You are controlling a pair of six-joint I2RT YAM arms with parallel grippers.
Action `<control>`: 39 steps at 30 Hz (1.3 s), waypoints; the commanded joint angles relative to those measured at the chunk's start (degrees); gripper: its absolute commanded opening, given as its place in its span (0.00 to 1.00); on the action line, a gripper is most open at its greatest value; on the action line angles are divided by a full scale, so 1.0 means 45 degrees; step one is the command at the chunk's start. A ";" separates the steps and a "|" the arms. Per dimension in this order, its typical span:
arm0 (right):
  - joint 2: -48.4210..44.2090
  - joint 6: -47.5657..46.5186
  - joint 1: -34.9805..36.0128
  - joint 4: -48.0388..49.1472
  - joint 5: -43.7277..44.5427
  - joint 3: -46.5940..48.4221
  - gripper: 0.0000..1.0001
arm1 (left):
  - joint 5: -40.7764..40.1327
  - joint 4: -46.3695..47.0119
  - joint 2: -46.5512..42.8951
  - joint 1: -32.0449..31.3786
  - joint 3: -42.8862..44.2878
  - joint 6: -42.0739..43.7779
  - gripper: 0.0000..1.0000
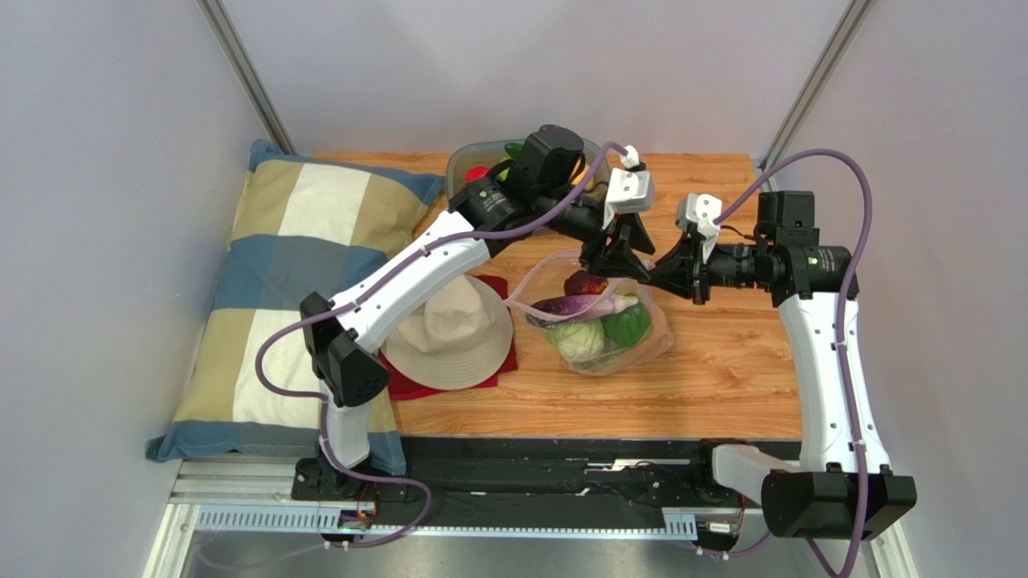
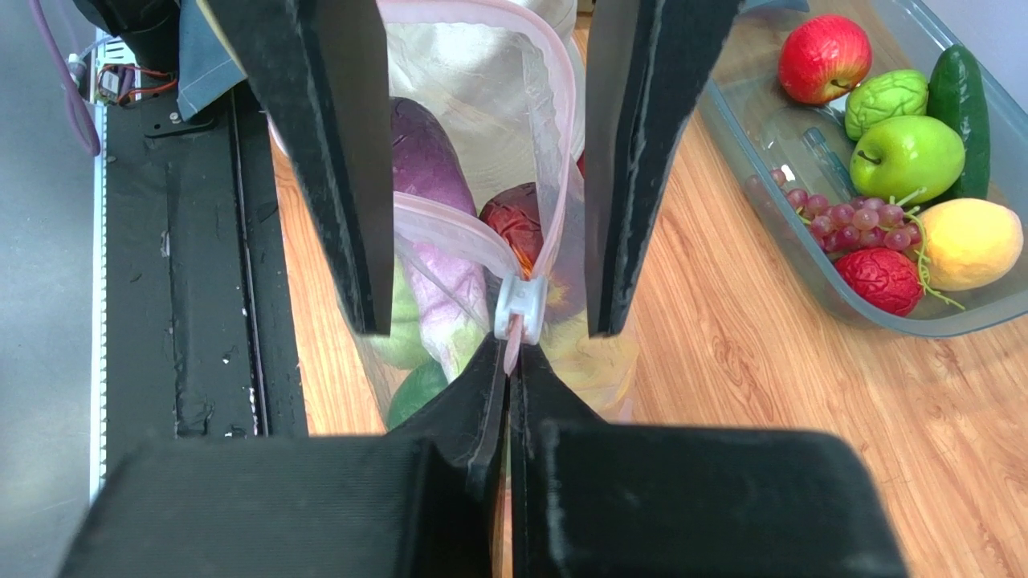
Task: Place the food in the zip-top bag and seal the zipper
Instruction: Zip the zipper food storage bag at the center of the board.
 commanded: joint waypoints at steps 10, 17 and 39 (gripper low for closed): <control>-0.0540 0.1183 0.0040 0.1241 -0.0105 -0.0139 0.00 | -0.1215 -0.1105 0.0307 -0.0158 0.0384 0.0071 0.21; -0.0716 0.1849 -0.0096 0.1730 0.0110 -0.0472 0.00 | -0.1507 -0.1126 -0.0493 -0.0022 -0.0631 0.0364 0.02; -0.1164 0.5325 -0.1971 0.4190 0.0871 -0.1585 0.00 | -0.1664 -0.4738 -0.2251 0.2126 -0.2194 0.1086 0.05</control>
